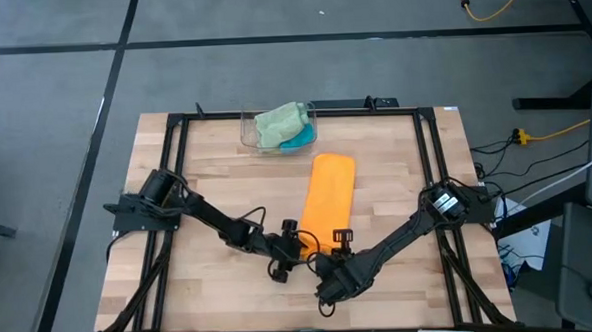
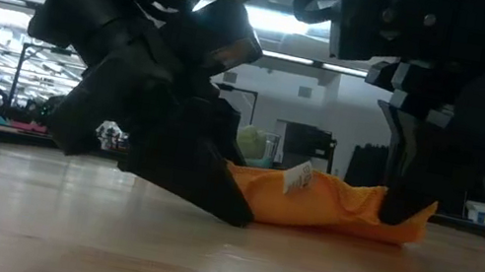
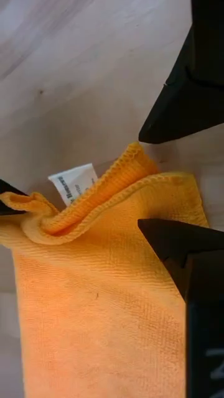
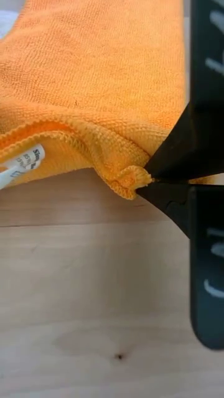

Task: Fold microfiber towels
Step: Fold the orange towel

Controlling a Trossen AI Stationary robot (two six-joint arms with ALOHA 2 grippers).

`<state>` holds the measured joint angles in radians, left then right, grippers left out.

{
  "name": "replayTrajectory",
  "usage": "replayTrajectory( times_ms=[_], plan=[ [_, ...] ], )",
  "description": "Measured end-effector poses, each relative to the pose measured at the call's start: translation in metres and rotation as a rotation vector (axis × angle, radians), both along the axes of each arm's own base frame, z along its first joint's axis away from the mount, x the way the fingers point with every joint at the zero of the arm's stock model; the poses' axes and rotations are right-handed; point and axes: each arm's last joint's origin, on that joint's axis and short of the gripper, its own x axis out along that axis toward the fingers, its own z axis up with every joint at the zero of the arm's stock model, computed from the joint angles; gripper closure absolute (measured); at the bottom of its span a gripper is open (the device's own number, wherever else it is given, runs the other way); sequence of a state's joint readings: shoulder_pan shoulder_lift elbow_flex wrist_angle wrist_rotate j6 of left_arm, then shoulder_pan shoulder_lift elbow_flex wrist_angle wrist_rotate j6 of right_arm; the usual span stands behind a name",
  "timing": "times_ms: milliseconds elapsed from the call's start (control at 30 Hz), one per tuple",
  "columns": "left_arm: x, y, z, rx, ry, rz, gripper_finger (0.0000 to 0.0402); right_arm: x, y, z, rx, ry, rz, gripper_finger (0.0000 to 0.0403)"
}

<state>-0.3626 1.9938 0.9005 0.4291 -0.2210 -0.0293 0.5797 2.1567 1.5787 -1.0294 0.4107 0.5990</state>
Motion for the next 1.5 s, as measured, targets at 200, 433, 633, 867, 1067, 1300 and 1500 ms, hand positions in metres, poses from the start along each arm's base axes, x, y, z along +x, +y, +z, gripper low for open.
replayTrajectory(
  times_ms=[200, 433, 633, 867, 1067, 1300, 1500],
  plan=[
    [0.002, 0.001, 0.001, -0.005, -0.033, 0.045, 0.0223, 0.000, 0.000, 0.000, 0.003, -0.004, -0.001, 0.0394],
    [0.001, -0.001, 0.001, -0.012, -0.031, 0.071, 0.0379, 0.001, 0.000, 0.000, -0.022, -0.029, -0.014, 0.0394],
    [-0.003, -0.011, 0.018, 0.018, -0.066, 0.083, 0.0399, -0.003, -0.004, 0.006, -0.130, -0.065, -0.078, 0.0394],
    [-0.002, -0.022, 0.064, 0.238, -0.085, 0.161, 0.0401, -0.008, 0.001, 0.027, -0.203, -0.088, -0.138, 0.0398],
    [0.004, -0.022, 0.092, 0.335, -0.100, 0.155, 0.0401, -0.010, 0.011, 0.055, -0.267, -0.152, -0.134, 0.0397],
    [0.015, -0.008, 0.105, 0.486, -0.106, 0.133, 0.0401, -0.014, 0.009, 0.071, -0.385, -0.167, -0.104, 0.0397],
    [0.026, 0.026, 0.104, 0.566, -0.060, 0.166, 0.0401, -0.015, -0.011, 0.058, -0.476, -0.116, -0.139, 0.0397]
  ],
)
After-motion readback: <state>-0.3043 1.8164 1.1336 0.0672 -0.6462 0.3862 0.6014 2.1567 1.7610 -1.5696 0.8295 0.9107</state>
